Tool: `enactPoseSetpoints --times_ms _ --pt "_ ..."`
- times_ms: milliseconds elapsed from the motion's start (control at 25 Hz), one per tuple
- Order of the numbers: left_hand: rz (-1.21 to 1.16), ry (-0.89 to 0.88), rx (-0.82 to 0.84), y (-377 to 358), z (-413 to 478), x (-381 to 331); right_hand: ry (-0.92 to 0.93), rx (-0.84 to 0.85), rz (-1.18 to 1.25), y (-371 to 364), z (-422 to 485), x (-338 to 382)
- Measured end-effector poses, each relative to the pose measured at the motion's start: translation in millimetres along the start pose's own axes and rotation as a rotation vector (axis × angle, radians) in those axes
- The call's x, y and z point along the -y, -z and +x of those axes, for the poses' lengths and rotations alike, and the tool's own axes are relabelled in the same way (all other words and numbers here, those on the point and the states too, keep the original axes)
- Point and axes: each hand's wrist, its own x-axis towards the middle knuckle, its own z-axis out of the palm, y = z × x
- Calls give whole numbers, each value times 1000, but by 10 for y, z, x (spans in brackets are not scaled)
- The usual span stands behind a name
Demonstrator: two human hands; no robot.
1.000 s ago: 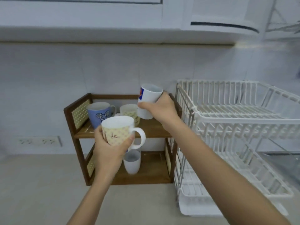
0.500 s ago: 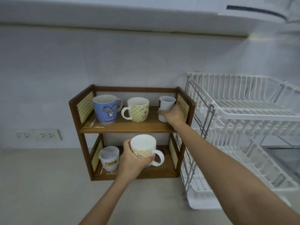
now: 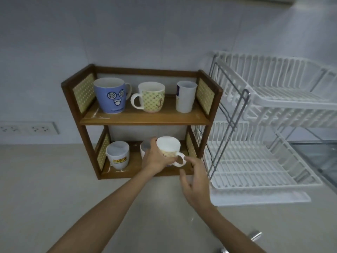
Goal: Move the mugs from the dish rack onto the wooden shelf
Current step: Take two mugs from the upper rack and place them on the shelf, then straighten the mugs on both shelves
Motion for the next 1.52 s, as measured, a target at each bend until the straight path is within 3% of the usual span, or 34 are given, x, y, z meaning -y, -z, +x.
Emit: enactPoseSetpoints --times_ms 200,360,680,920,1080,1240,1280,1360,1440,1520 --pt "36 63 69 -419 177 -60 -166 530 -428 -320 -752 -671" --pt "31 77 41 -752 191 -21 -139 691 -598 -510 -908 -863" --pt "-49 113 -67 -1002 380 150 -147 687 -607 -557 -869 -905" --pt "-36 76 15 -921 373 147 -140 688 -586 -537 -860 -918" --pt "-10 -47 243 -480 100 -82 -149 691 -568 -524 -840 -907" --pt "46 -331 570 791 -8 -631 -144 473 -337 -419 -339 -615" --pt "25 -413 532 1150 -9 -816 -127 393 -231 -371 -89 -436" --pt "-8 -532 267 1807 56 -1144 -17 255 -19 -258 514 68" --pt "22 -543 57 2288 243 -1343 177 172 18 -138 1144 565" --pt "224 -447 52 2586 467 -1449 298 182 -43 -66 1767 990"
